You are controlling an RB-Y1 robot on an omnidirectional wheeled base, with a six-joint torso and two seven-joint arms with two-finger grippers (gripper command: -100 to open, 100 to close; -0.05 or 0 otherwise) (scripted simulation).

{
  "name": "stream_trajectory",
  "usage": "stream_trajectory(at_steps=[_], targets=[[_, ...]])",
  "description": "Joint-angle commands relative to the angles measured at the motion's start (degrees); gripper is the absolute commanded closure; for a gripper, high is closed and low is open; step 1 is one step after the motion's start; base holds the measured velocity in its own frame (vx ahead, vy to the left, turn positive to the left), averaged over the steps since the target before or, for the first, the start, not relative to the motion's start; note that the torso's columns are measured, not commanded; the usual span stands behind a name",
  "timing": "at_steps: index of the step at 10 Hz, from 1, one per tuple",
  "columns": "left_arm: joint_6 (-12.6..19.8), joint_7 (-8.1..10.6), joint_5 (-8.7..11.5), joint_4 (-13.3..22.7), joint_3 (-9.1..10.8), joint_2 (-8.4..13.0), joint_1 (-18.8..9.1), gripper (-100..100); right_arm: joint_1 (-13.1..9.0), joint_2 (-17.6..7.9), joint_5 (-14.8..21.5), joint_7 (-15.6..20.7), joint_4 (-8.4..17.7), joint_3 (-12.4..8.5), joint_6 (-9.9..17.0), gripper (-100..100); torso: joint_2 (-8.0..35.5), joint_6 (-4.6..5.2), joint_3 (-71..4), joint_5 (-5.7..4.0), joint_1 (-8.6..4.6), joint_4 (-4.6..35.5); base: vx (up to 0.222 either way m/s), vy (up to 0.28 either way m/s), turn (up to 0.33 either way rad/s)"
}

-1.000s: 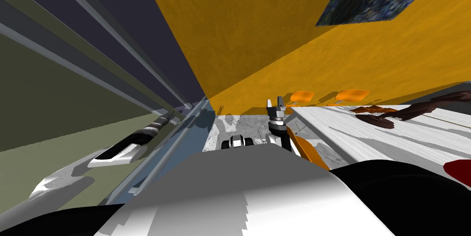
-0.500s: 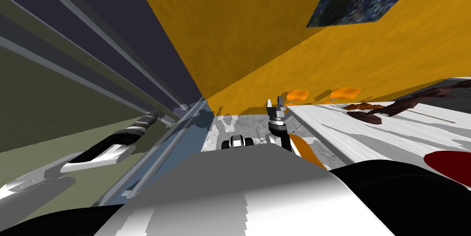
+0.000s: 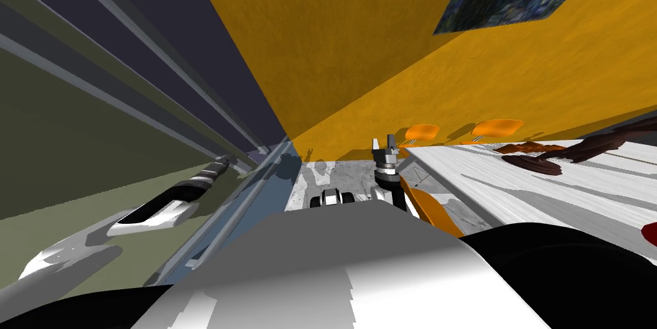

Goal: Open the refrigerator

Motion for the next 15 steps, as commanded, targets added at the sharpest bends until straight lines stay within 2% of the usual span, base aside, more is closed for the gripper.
stream_trajectory(at_steps=[1, 2, 3, 4, 5, 7, 8, 9, 10, 11, 12, 15], targets=[[4.2, 0.55, -4.4, -4.5, -0.88, -4.0, 1.2, 100, 0.0, 0.0, 0.0, 0.0, 0.0, 0.0, 0.0, 0, -0.1, -0.18, 0.0, 0.11, 0.32, -0.1, 0.02, 0.111, 0.052], [4.9, 0.55, -5.7, -5.5, -0.88, -4.7, 1.2, 100, 0.0, 0.0, 0.0, 0.0, 0.0, 0.0, 0.0, 0, -0.1, -0.21, -0.1, 0.22, 0.55, -0.1, 0.015, 0.073, -0.012], [5.6, 0.55, -5.7, -7.9, -0.88, -5.0, 1.2, 100, 0.0, 0.0, 0.0, 0.0, 0.0, 0.0, 0.0, 0, -0.1, -0.16, 0.0, 0.31, 0.41, -0.2, 0.009, 0.032, 0.019], [5.6, 0.55, -5.7, -8.4, -0.88, -5.0, 1.2, 100, 0.0, 0.0, 0.0, 0.0, 0.0, 0.0, 0.0, 0, -0.2, 0.0, -0.1, 0.37, 0.24, -0.3, -0.006, 0.0, 0.034], [7.2, 1.07, -8.5, -10.4, -1.41, -7.2, 1.5, 100, 0.0, 0.0, 0.0, 0.0, 0.0, 0.0, 0.0, 0, -0.4, 0.19, -0.2, 0.38, 0.2, -0.4, 0.009, 0.087, 0.092], [9.2, 1.07, -11.4, -14.0, -1.41, -9.5, 1.5, 100, 0.0, 0.0, 0.0, 0.0, 0.0, 0.0, 0.0, 0, -0.6, 0.04, -0.4, 0.38, 0.66, -0.4, 0.027, 0.094, 0.054], [10.7, 1.07, -11.4, -15.4, -1.41, -9.5, 1.5, 100, 0.0, 0.0, 0.0, 0.0, 0.0, 0.0, 0.0, 0, -0.6, 0.17, -0.3, 0.4, 0.4, -0.5, -0.002, 0.028, 0.017], [10.7, 1.07, -11.4, -15.4, -1.41, -9.5, 1.5, 100, 0.0, 0.0, 0.0, 0.0, 0.0, 0.0, 0.0, 0, -0.7, 0.33, -0.4, 0.37, 0.17, -0.5, -0.01, -0.007, -0.015], [12.3, 1.59, -14.2, -18.4, -1.95, -12.0, 1.7, 100, 0.0, 0.0, 0.0, 0.0, 0.0, 0.0, 0.0, 0, -0.7, 0.28, -0.4, 0.32, 0.1, -0.6, 0.021, 0.092, 0.107], [12.9, 1.59, -15.5, -20.8, -1.95, -12.9, 1.7, 100, 0.0, 0.0, 0.0, 0.0, 0.0, 0.0, 0.0, 0, -0.7, 0.05, -0.4, 0.28, 0.4, -0.5, 0.035, 0.12, 0.113], [13.9, 1.59, -17.1, -22.1, -1.95, -13.9, 1.7, 100, 0.0, 0.0, 0.0, 0.0, 0.0, 0.0, 0.0, 0, -0.7, 0.29, -0.4, 0.31, 0.49, -0.5, 0.012, 0.068, 0.009], [15.9, 1.59, -17.1, -22.4, -1.95, -13.9, 1.7, 100, 0.0, 0.0, 0.0, 0.0, 0.0, 0.0, 0.0, 0, -0.9, 0.45, -0.5, 0.26, -0.12, -0.6, -0.001, 0.005, -0.005]])
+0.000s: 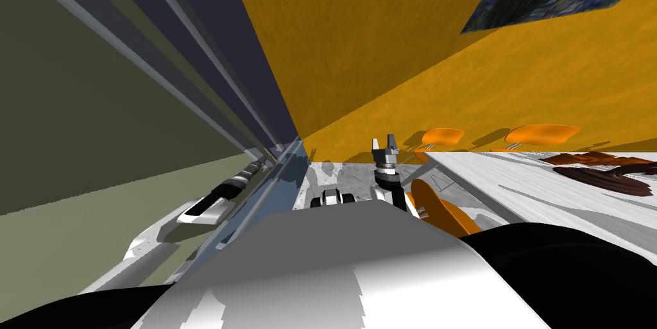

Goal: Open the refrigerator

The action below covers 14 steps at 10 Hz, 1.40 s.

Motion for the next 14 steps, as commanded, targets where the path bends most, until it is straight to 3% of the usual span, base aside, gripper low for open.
stream_trajectory(at_steps=[1, 2, 3, 5, 6, 8, 9, 11, 13, 14], targets=[[3.9, 0.61, -2.8, -3.9, -1.47, -2.9, 1.2, 100, 0.0, 0.0, 0.0, 0.0, 0.0, 0.0, 0.0, 0, 0.0, -0.05, 0.0, -0.08, 0.02, 0.0, 0.014, 0.075, 0.113], [5.1, 0.61, -4.5, -6.5, -1.47, -4.7, 1.2, 100, 0.0, 0.0, 0.0, 0.0, 0.0, 0.0, 0.0, 0, 0.1, -0.17, 0.0, -0.06, 0.26, 0.1, 0.041, 0.115, 0.091], [6.0, 0.61, -5.7, -7.6, -1.47, -5.0, 1.2, 100, 0.0, 0.0, 0.0, 0.0, 0.0, 0.0, 0.0, 0, 0.0, -0.07, 0.0, -0.05, 0.44, 0.1, 0.025, 0.077, 0.016], [7.6, 0.61, -5.7, -7.6, -1.47, -5.0, 1.2, 100, 0.0, 0.0, 0.0, 0.0, 0.0, 0.0, 0.0, 0, 0.0, 0.03, 0.0, -0.17, 0.0, 0.1, 0.001, 0.019, -0.008], [9.5, 1.13, -8.5, -11.3, -2.0, -7.5, 1.5, 100, 0.0, 0.0, 0.0, 0.0, 0.0, 0.0, 0.0, 0, 0.0, 0.04, 0.0, -0.15, -0.14, 0.0, 0.023, 0.088, 0.122], [12.1, 1.13, -11.4, -14.6, -2.0, -9.5, 1.5, 100, 0.0, 0.0, 0.0, 0.0, 0.0, 0.0, 0.0, 0, 0.1, -0.07, 0.0, -0.21, 0.11, 0.1, 0.035, 0.088, 0.049], [12.8, 1.13, -11.4, -14.6, -2.0, -9.5, 1.5, 100, 0.0, 0.0, 0.0, 0.0, 0.0, 0.0, 0.0, 0, 0.0, 0.05, 0.0, -0.23, -0.04, 0.1, 0.0, 0.025, -0.013], [15.6, 1.65, -16.0, -19.2, -2.54, -13.8, 1.7, 100, 0.0, 0.0, 0.0, 0.0, 0.0, 0.0, 0.0, 0, 0.0, -0.08, 0.0, -0.31, -0.02, 0.2, 0.034, 0.099, 0.083], [18.0, 1.65, -17.0, -21.7, -2.54, -13.9, 1.7, 100, 0.0, 0.0, 0.0, 0.0, 0.0, 0.0, 0.0, 0, 0.3, -0.07, 0.1, -0.48, -0.21, 0.4, 0.011, 0.042, 0.01], [19.7, 2.16, -19.8, -24.2, -3.07, -16.6, 2.0, 100, 0.0, 0.0, 0.0, 0.0, 0.0, 0.0, 0.0, 0, 0.4, 0.01, 0.2, -0.58, -0.49, 0.4, 0.027, 0.093, 0.087]])
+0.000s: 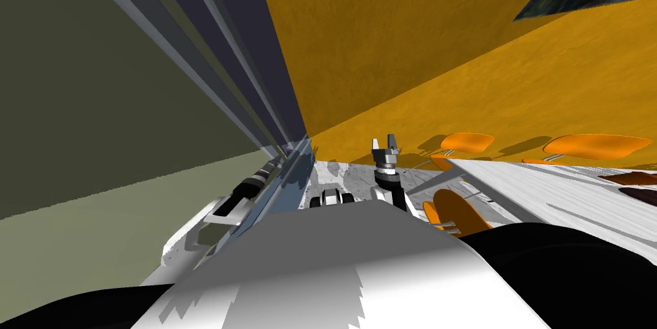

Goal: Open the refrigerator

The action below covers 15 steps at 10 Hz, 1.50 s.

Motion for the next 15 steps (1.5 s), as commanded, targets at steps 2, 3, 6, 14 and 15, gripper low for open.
stream_trajectory(at_steps=[2, 3, 6, 14, 15], targets=[[5.4, 0.66, -5.8, -6.3, -1.21, -4.7, 0.8, 100, 0.0, 0.0, 0.0, 0.0, 0.0, 0.0, 0.0, 0, 0.3, -0.33, 0.1, -0.12, 0.24, 0.3, 0.026, 0.079, 0.035], [6.2, 0.66, -5.8, -7.3, -1.21, -4.7, 0.8, 100, 0.0, 0.0, 0.0, 0.0, 0.0, 0.0, 0.0, 0, 0.4, -0.3, 0.2, -0.28, 0.06, 0.4, 0.022, 0.024, 0.011], [11.4, 1.18, -11.5, -12.5, -1.75, -9.2, 1.0, 100, 0.0, 0.0, 0.0, 0.0, 0.0, 0.0, 0.0, 0, 0.9, -0.51, 0.4, -0.52, -0.05, 0.8, 0.045, 0.086, 0.053], [16.6, 1.69, -17.1, -21.4, -2.28, -13.6, 1.3, 100, 0.0, 0.0, 0.0, 0.0, 0.0, 0.0, 0.0, 0, 1.7, -0.97, 0.6, -1.15, 0.21, 2.0, 0.007, 0.026, 0.022], [17.8, 1.36, -16.9, -20.3, -3.76, -13.4, 2.7, 100, 0.0, 0.0, 0.0, 0.0, 0.0, 0.0, 0.0, 0, 1.7, -0.79, 0.6, -1.03, 0.07, 1.8, 0.019, 0.007, -0.031]])
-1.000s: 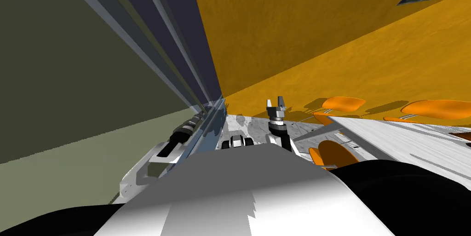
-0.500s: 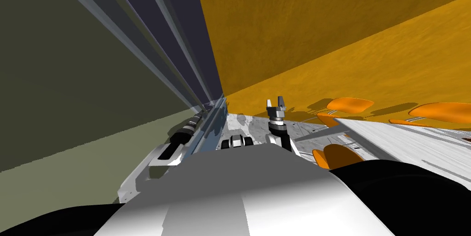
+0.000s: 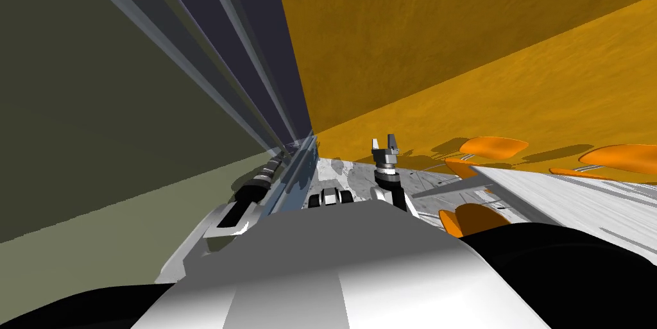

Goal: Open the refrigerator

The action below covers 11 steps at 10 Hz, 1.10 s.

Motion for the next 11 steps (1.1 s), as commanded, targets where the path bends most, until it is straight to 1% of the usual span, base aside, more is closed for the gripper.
stream_trajectory(at_steps=[1, 2, 3, 4, 5, 6, 7, 8, 10, 11], targets=[[-1.0, -0.28, 0.4, -1.1, -1.36, 1.5, -0.3, 100, 0.0, 0.0, 0.0, 0.0, 0.0, 0.0, 0.0, 0, -0.1, 0.07, 0.1, 0.23, -0.14, -0.4, -0.081, 0.003, -0.21], [-1.5, -0.36, 0.7, -1.7, -1.9, 2.2, -0.5, 100, 0.0, 0.0, 0.0, 0.0, 0.0, 0.0, 0.0, 0, 0.0, 0.48, 0.2, 0.31, -0.47, -0.7, -0.157, 0.016, -0.174], [-2.1, -0.44, 0.9, -2.3, -2.44, 3.0, -0.7, 100, 0.0, 0.0, 0.0, 0.0, 0.0, 0.0, 0.0, 0, 0.0, 0.52, 0.2, 0.21, -0.74, -0.7, -0.187, 0.012, -0.174], [-3.2, -0.6, 1.4, -3.4, -3.52, 4.5, -1.1, 100, 0.0, 0.0, 0.0, 0.0, 0.0, 0.0, 0.0, 0, 0.0, 0.39, 0.2, 0.18, -0.77, -0.6, -0.207, 0.009, -0.19], [-3.2, -0.6, 1.4, -3.4, -3.52, 4.5, -1.1, 100, 0.0, 0.0, 0.0, 0.0, 0.0, 0.0, 0.0, 0, -0.1, 0.56, 0.1, 0.19, -0.78, -0.7, -0.174, -0.01, -0.152], [-3.8, -0.68, 1.7, -4.0, -4.07, 5.2, -1.3, 100, 0.0, 0.0, 0.0, 0.0, 0.0, 0.0, 0.0, 0, -0.3, 0.22, -0.1, 0.2, -0.57, -0.6, -0.141, -0.01, -0.09], [-3.8, -0.68, 1.7, -4.0, -4.07, 5.2, -1.3, 100, 0.0, 0.0, 0.0, 0.0, 0.0, 0.0, 0.0, 0, -0.3, 0.24, -0.1, 0.22, -0.33, -0.5, -0.072, -0.008, -0.049], [-4.3, -0.76, 1.9, -4.6, -4.61, 6.0, -1.5, 100, 0.0, 0.0, 0.0, 0.0, 0.0, 0.0, 0.0, 0, -0.4, 0.14, -0.1, 0.26, -0.24, -0.5, -0.06, -0.009, -0.041], [-5.4, -0.92, 2.4, -5.7, -5.69, 7.5, -1.9, 100, 0.0, 0.0, 0.0, 0.0, 0.0, 0.0, 0.0, 0, -0.3, 0.51, -0.1, 0.21, -0.56, -0.6, -0.103, 0.005, -0.135], [-4.1, -1.01, 2.2, -4.8, -5.4, 7.2, -0.3, 100, 0.0, 0.0, 0.0, 0.0, 0.0, 0.0, 0.0, 0, -0.3, 0.52, 0.0, 0.19, -0.71, -0.6, -0.053, -0.002, -0.048]])
